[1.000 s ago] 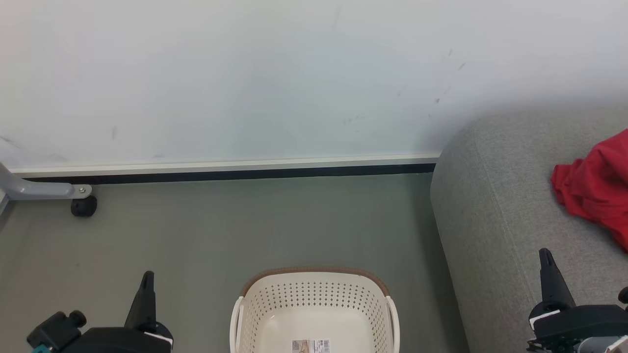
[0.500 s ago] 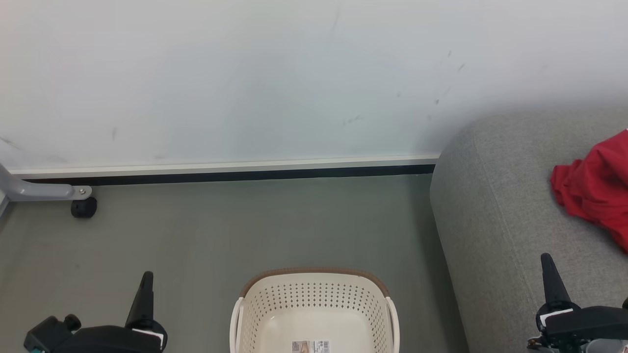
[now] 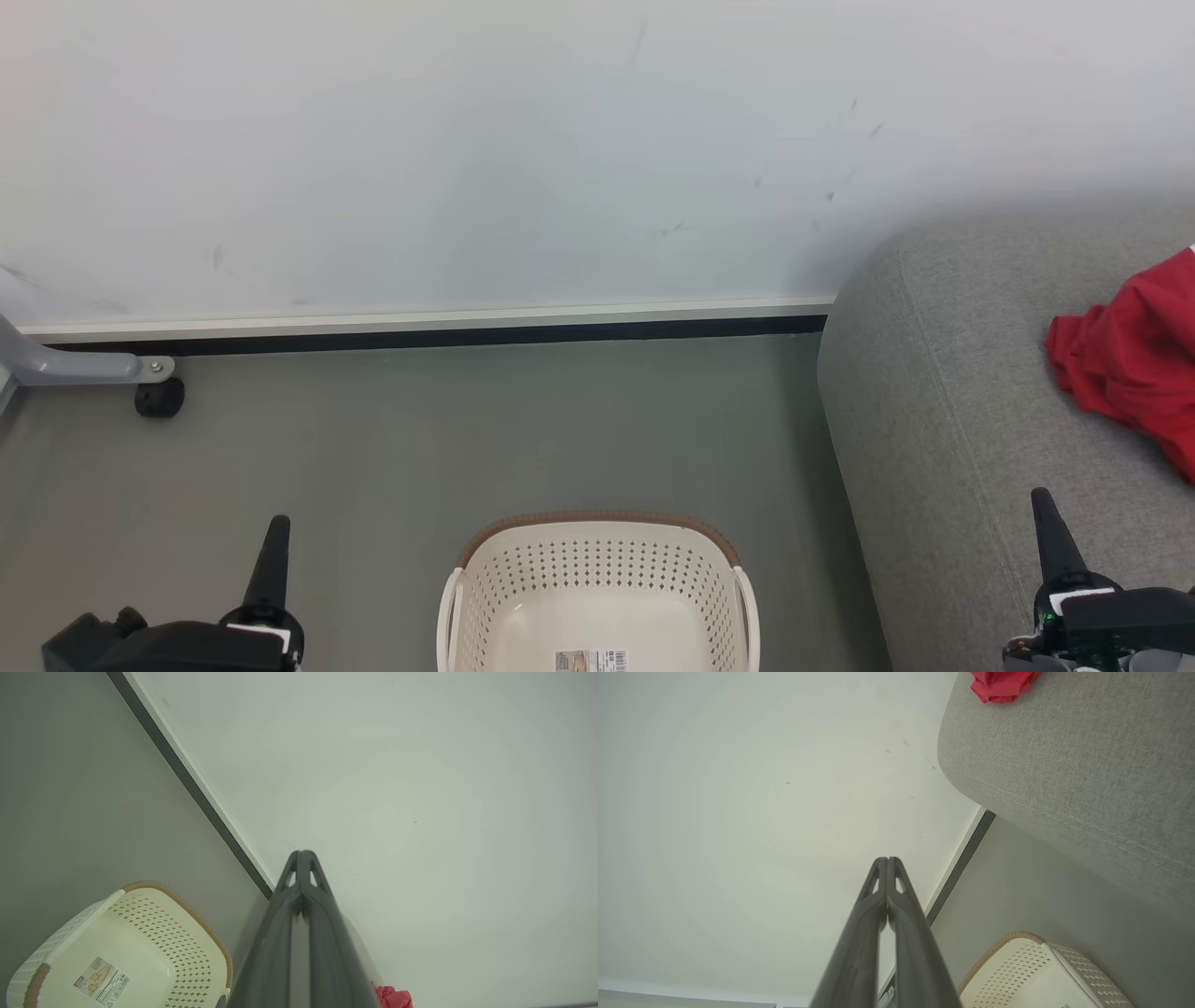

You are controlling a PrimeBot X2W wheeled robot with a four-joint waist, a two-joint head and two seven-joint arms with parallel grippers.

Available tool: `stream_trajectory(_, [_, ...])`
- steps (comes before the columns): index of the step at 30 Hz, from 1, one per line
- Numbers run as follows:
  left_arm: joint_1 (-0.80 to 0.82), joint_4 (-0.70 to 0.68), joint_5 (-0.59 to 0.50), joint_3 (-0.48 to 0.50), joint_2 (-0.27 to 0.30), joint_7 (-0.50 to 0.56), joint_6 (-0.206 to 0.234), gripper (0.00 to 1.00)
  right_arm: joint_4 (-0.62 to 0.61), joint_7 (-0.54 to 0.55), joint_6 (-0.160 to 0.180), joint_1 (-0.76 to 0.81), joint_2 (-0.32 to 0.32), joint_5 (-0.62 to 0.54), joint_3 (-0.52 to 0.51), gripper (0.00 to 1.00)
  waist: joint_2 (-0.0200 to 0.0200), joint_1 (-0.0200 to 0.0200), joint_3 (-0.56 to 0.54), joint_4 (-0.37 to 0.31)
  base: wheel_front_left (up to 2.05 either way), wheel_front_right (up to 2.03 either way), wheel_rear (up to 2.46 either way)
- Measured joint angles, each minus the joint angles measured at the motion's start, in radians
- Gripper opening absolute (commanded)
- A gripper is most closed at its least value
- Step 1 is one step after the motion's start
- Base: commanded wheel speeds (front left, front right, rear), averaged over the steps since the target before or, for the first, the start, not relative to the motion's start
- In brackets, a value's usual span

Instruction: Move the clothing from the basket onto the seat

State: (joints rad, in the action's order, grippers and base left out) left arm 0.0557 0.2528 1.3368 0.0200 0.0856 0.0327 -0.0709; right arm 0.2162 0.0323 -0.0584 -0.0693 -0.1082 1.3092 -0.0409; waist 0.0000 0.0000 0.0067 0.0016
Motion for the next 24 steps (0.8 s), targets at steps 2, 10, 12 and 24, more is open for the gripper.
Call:
stream_trajectory(2, [0.003,0.002,0.028,0.005,-0.004,0.004,0.000,0.00,0.007,0.006,-0.005,-0.002,0.005,0.025,-0.008,0.00,0.0000,0.0000,0.000,0.000,0.00,0.00,0.00])
stream_trajectory(10, [0.008,0.012,0.107,0.029,-0.018,0.033,-0.019,0.00,0.028,0.030,-0.022,-0.003,0.026,0.115,-0.037,0.00,0.0000,0.0000,-0.002,-0.001,0.00,0.00,0.00])
stream_trajectory(12, [0.009,0.015,0.123,0.035,-0.021,0.038,-0.026,0.00,0.034,0.038,-0.028,-0.004,0.031,0.142,-0.044,0.00,0.0000,0.0000,-0.003,-0.001,0.00,0.00,0.00])
stream_trajectory(24, [0.019,0.029,0.247,0.069,-0.041,0.077,-0.045,0.00,0.066,0.078,-0.056,-0.017,0.061,0.282,-0.090,0.00,0.0000,0.0000,-0.006,-0.002,0.00,0.00,0.00])
